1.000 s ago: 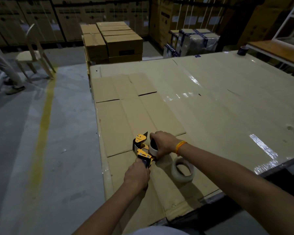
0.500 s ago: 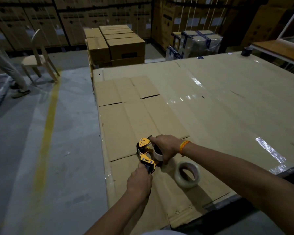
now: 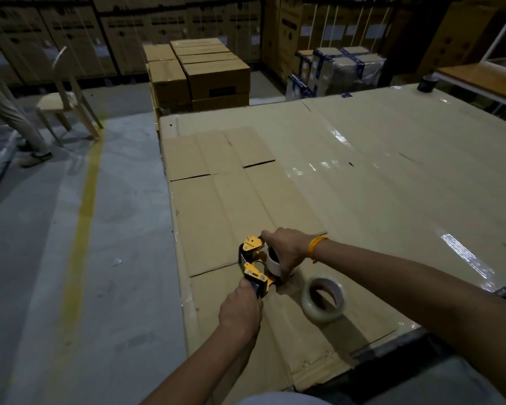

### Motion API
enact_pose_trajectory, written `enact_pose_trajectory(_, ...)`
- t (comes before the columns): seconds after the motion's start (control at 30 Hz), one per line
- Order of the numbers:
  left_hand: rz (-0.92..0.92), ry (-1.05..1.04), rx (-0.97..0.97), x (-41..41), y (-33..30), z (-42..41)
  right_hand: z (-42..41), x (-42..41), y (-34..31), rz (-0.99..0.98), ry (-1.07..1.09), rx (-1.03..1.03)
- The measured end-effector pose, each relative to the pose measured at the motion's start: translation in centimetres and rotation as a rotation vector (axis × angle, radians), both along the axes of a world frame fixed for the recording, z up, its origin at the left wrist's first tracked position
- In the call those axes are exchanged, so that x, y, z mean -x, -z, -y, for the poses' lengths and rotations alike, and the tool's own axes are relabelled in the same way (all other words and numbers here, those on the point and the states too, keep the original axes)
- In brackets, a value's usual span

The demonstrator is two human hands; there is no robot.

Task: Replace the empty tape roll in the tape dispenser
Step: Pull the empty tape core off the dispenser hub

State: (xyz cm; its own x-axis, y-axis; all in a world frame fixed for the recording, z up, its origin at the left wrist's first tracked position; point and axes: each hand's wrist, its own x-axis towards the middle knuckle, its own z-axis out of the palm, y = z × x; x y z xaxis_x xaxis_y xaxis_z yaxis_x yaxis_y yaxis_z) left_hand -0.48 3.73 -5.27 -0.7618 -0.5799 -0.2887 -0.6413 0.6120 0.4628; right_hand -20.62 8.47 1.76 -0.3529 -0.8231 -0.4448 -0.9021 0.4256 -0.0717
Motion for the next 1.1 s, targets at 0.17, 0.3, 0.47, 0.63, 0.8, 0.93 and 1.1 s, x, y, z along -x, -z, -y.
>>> enact_pose_trajectory(0.17,-0.011,0.011,0.015,-0.1,0.1,0.0,0.3,0.5,0.0,-0.002,-0.024,-0.029)
enact_pose_trajectory(0.3,-0.003,0.009,0.016,-0.1,-0.1,-0.1,0.3,0.9,-0.1,0.016,-0.028,-0.033)
enact_pose_trajectory(0.47,0.009,0.019,0.019,-0.1,0.0,-0.1,0.3,1.0,-0.2,0.027,-0.034,-0.060)
enact_pose_trajectory(0.63,0.006,0.016,0.010,0.0,0.1,-0.3,-1.1,1.5,0.1,0.137,0.123,0.030)
enact_pose_trajectory(0.8,-0.006,0.035,0.012,-0.1,0.2,-0.1,-4.1,2.0,2.4,0.475,0.630,0.221)
enact_pose_trajectory(0.93,-0.011,0.040,0.007,-0.1,0.1,-0.1,-5.5,2.3,3.2,0.625,0.864,0.276)
enact_pose_trajectory(1.1,0.000,0.030,0.017,-0.2,-0.2,-0.2,-5.0,2.7,3.5,0.675,0.968,0.255)
